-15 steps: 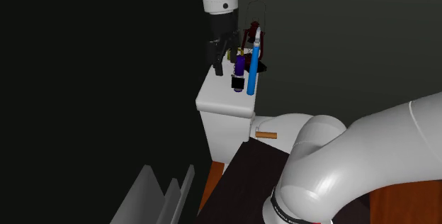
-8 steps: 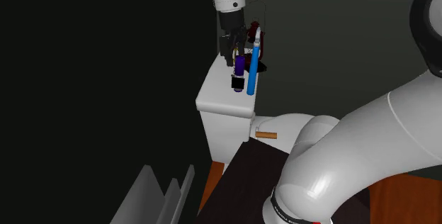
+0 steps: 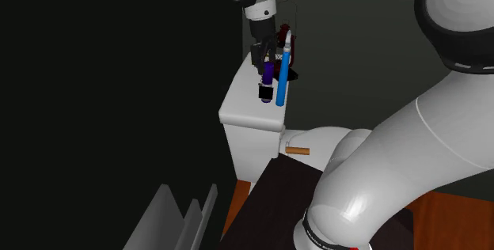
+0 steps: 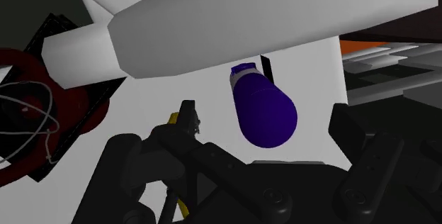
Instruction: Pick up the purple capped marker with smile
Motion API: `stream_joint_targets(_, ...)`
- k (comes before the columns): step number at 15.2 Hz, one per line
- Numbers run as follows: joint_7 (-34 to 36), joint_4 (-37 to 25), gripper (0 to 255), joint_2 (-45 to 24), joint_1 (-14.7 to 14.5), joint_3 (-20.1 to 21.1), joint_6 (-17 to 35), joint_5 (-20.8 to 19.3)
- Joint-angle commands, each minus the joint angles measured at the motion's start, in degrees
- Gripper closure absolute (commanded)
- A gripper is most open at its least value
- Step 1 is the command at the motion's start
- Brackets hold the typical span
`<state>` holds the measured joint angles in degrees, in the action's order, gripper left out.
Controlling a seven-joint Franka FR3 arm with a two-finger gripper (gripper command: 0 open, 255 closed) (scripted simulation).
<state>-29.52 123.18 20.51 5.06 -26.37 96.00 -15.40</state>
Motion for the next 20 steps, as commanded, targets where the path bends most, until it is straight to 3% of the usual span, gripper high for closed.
stream_joint_targets(1,0.10,1.53,0,-0.38,0.06,-0.31,1.66,-0.06)
stream_joint_targets(4,0.20,2.61,0,-0.52,0.11,-0.48,2.88,-0.13)
stream_joint_targets(5,0.28,2.62,255,-0.36,0.11,-0.39,2.72,-0.15)
stream_joint_targets(14,0.20,2.61,255,-0.53,0.12,-0.47,2.88,-0.13)
stream_joint_targets(20,-0.26,-1.63,255,-0.14,-0.03,0.19,-1.72,0.18)
